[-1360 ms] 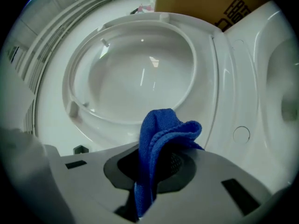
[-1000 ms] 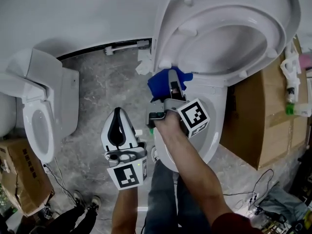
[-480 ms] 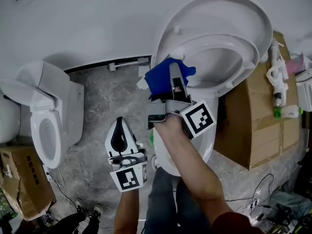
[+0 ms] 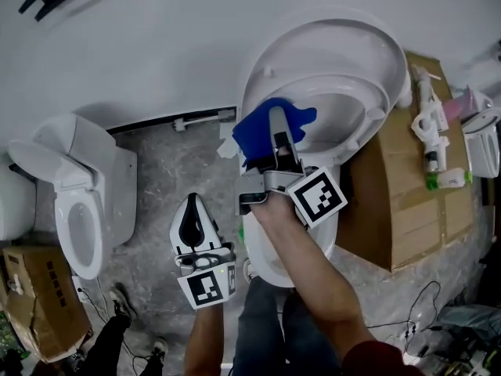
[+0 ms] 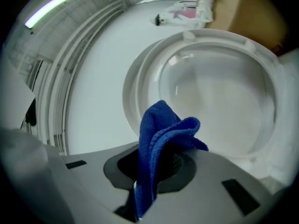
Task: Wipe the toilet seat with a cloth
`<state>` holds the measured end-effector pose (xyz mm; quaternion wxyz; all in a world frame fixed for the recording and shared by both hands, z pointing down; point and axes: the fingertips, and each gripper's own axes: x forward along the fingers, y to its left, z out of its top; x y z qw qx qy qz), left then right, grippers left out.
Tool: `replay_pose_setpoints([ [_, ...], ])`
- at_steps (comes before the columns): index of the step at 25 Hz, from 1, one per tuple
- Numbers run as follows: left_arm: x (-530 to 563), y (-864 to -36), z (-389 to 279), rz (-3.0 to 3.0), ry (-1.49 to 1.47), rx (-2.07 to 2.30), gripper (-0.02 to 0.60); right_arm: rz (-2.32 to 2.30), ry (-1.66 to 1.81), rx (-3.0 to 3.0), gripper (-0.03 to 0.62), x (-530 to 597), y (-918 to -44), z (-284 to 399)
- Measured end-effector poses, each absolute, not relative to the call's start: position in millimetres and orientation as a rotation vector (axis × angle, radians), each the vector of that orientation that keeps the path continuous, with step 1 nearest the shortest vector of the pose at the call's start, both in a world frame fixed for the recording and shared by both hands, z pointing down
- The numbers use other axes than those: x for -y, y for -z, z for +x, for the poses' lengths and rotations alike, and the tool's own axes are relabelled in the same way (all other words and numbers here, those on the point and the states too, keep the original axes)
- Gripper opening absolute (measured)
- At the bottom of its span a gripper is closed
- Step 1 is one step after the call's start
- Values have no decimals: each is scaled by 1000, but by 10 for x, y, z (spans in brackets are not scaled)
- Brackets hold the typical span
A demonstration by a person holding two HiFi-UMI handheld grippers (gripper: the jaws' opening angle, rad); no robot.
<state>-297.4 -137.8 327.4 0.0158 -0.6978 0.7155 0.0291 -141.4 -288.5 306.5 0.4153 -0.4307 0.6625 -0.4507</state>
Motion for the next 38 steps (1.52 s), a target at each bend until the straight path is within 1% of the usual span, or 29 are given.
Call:
replay_pose_setpoints([
  [4,1374,-3229,-2910,-2183,-102,-2226,15,-1262,847,-2054,58,3026,-2776,-1441],
  [7,1380,-3202,-2809,-2196,-103,-2212,15,-1518,435,-2433,58,3027,-2761,-1424],
  [9,1387,-3204,-2731,-2206,-99,-2196,15,-1663,177,-2552,58,3022,-2725,-1314],
  [11,1397,-3219,-2674,-2219,-91,-2181,15,-1755,79,-2558,58,3065,-2672,-1144],
  [21,1468,-3313,-2184,-2297,-65,-2121,15,-1868,55,-2502,58,3173,-2575,-265],
  [28,1505,-3422,-1778,-2354,-53,-2070,15,-1955,63,-2493,58,3141,-2772,378],
  [35,1531,-3585,-1528,-2391,-41,-2028,15,-2038,85,-2505,58,3095,-3245,772],
  [38,1534,-3703,-1503,-2398,-22,-2032,15,-2034,0,-2528,58,3065,-3329,774],
])
